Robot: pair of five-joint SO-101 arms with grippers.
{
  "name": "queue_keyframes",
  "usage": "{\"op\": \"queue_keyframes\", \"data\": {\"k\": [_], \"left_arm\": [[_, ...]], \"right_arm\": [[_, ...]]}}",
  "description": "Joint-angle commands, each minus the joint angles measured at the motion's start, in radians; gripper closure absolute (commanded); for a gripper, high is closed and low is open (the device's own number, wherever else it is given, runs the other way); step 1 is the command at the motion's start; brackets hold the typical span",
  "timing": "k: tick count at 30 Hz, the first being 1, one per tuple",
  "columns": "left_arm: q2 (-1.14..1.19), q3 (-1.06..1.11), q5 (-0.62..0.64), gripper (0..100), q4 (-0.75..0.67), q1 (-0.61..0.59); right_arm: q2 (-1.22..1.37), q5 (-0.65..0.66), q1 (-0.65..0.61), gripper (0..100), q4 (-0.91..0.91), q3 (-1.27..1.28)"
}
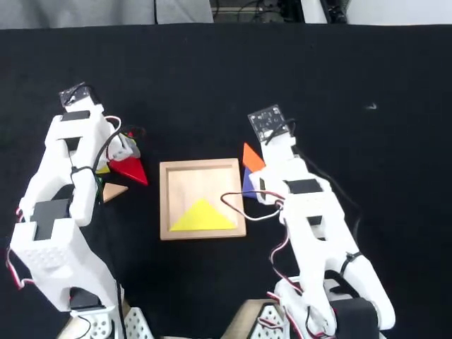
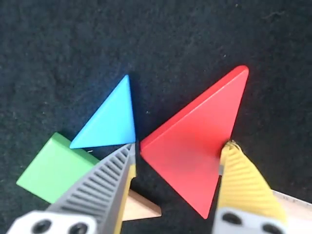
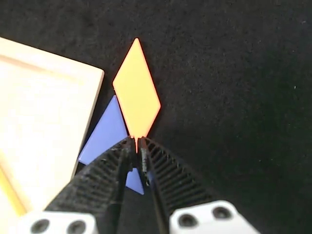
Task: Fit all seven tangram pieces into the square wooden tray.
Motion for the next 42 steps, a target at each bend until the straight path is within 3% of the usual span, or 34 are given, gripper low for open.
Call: {"op": "queue_keyframes", "data": {"k": [1, 10, 16, 23, 32, 42], "left_arm": [[0.006, -0.045, 0.02, 73, 0.015, 0.013], [0.002, -0.056, -0.011, 73, 0.015, 0.022], [0.005, -0.085, -0.015, 67, 0.077, 0.022], [0.008, -0.096, -0.02, 68, 0.094, -0.05], [-0.153, -0.022, -0.074, 68, 0.112, -0.05], [-0.163, 0.124, -0.117, 68, -0.031, -0.082]], "right_arm": [[-0.036, 0.009, -0.015, 98.6, -0.015, -0.005], [-0.036, 0.009, -0.015, 98.6, -0.012, -0.005], [-0.038, 0.009, -0.015, 98.6, -0.011, -0.005], [-0.038, 0.009, -0.014, 98.6, -0.009, -0.005], [-0.038, 0.009, -0.015, 98.6, -0.012, -0.005], [-0.038, 0.009, -0.017, 98.6, -0.011, -0.004]]}}
